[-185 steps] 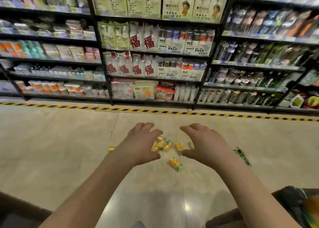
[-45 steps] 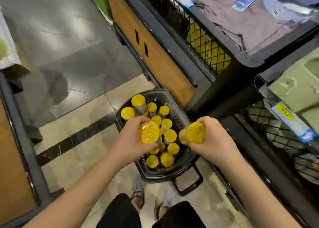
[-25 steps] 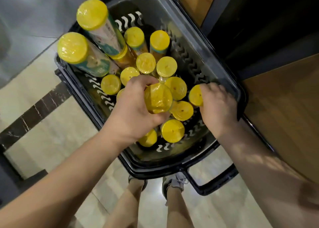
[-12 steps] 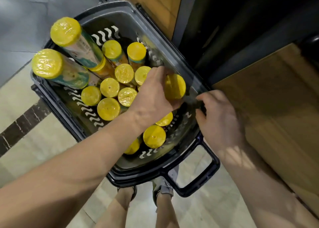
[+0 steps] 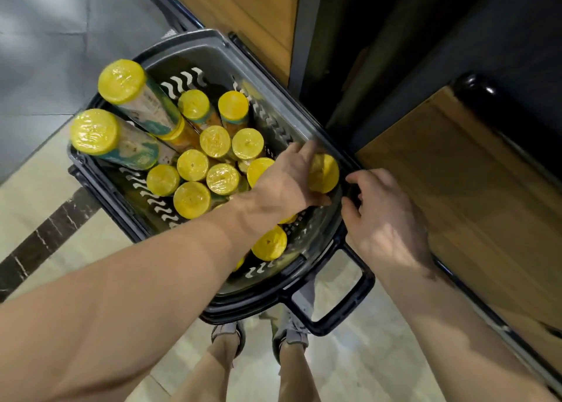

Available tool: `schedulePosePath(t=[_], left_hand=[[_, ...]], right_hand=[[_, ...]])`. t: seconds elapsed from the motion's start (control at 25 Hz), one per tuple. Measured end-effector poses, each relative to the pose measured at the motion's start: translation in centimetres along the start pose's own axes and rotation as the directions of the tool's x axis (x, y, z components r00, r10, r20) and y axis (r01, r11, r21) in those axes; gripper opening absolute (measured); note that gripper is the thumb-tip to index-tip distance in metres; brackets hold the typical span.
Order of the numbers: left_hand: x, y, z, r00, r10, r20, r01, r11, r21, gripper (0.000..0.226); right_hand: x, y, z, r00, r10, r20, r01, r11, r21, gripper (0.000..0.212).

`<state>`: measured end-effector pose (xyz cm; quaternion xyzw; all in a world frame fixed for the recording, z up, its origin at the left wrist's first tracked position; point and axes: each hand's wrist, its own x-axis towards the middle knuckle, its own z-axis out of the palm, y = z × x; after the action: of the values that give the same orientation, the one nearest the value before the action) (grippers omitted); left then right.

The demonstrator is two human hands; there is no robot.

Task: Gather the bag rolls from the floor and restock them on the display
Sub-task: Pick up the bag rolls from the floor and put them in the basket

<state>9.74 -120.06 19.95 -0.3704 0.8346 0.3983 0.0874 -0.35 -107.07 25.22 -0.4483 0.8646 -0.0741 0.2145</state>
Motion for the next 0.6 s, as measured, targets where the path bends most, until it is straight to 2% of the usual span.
schedulePosePath(t=[0.16,0.24,0.36,0.48,0.6], left_hand=[[-1.9,0.3,-1.7,0.998,-0.055,0.028,0.058,0.993,-0.106,0.119],[-3.4,0.8,-4.3,0.996,-0.084,0.017,0.085,0.993,-0.082,0.118],[-6.8,2.7,-9.6,0.998,-0.057,0.022,0.054,0.992,0.11,0.104],[-12.2,7.0,-17.8,0.999,0.02,-0.026,-0.011,0.95,0.312,0.099],[-18.2,13.4,-26.3,0.994,0.061,-0.09,-0.009,0.872,0.49,0.097]], right_hand=[[-0.4,-0.7,-2.8,0.998,-0.045,-0.053,0.046,0.999,0.012,0.022],[-0.7,-1.6,-4.5,0.999,-0.023,-0.039,0.023,1.0,0.001,0.025],[-1.2,-4.0,-8.1,0.999,-0.006,0.035,0.005,0.999,0.033,0.036],[-2.7,-8.0,-15.1,0.984,-0.149,0.096,0.148,0.989,0.01,0.052],[-5.0,-12.8,-23.8,0.945,-0.327,0.015,0.327,0.942,-0.075,0.072]])
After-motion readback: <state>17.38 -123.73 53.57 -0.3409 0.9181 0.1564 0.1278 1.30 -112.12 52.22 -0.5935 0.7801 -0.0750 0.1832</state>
